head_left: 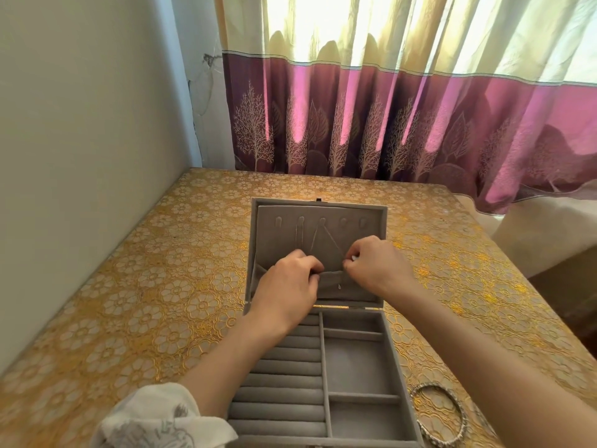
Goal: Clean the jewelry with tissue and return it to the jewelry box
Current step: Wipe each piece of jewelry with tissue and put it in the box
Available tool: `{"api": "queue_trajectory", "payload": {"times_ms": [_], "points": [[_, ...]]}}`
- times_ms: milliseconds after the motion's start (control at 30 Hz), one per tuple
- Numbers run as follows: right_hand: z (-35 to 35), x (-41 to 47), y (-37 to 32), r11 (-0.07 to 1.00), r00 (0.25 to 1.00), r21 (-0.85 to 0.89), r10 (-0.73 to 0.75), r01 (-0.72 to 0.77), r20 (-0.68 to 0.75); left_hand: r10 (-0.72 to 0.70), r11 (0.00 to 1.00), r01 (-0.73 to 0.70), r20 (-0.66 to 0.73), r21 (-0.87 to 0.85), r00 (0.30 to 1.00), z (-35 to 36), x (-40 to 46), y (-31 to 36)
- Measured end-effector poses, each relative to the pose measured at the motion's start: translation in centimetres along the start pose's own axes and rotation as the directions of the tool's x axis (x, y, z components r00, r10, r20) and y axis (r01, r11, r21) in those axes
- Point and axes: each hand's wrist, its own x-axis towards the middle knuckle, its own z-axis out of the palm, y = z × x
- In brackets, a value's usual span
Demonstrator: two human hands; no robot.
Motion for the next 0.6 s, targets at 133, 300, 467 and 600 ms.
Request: {"api": "queue_trajectory", "payload": {"times_ms": [133, 300, 467, 600], "points": [[-0.2, 0.8, 0.4, 0.972, 0.997, 0.227, 0.055, -0.065, 0.05, 0.03, 0.997, -0.033, 0.037, 0.075, 0.999, 0.2, -0.2, 0.2], [-1.7, 0.5, -0.4, 0.557, 0.966, 0.791, 0.103, -0.253, 0.237, 0.043, 0.995, -0.046, 0.037, 0.086, 0.998, 0.1, -0.3, 0.1], [-2.0, 0.2, -1.0, 0.433, 0.989, 0.889, 0.043, -0.149, 0.145, 0.046, 0.996, -0.049, 0.038, 0.081, 0.998, 0.1, -0.4, 0.1], [-1.9, 0.2, -0.6, 0.64, 1.0, 0.769, -0.027, 0.007, 0.013, 0.059, 0.995, -0.061, 0.035, 0.075, 0.998, 0.1, -0.4, 0.0]]}}
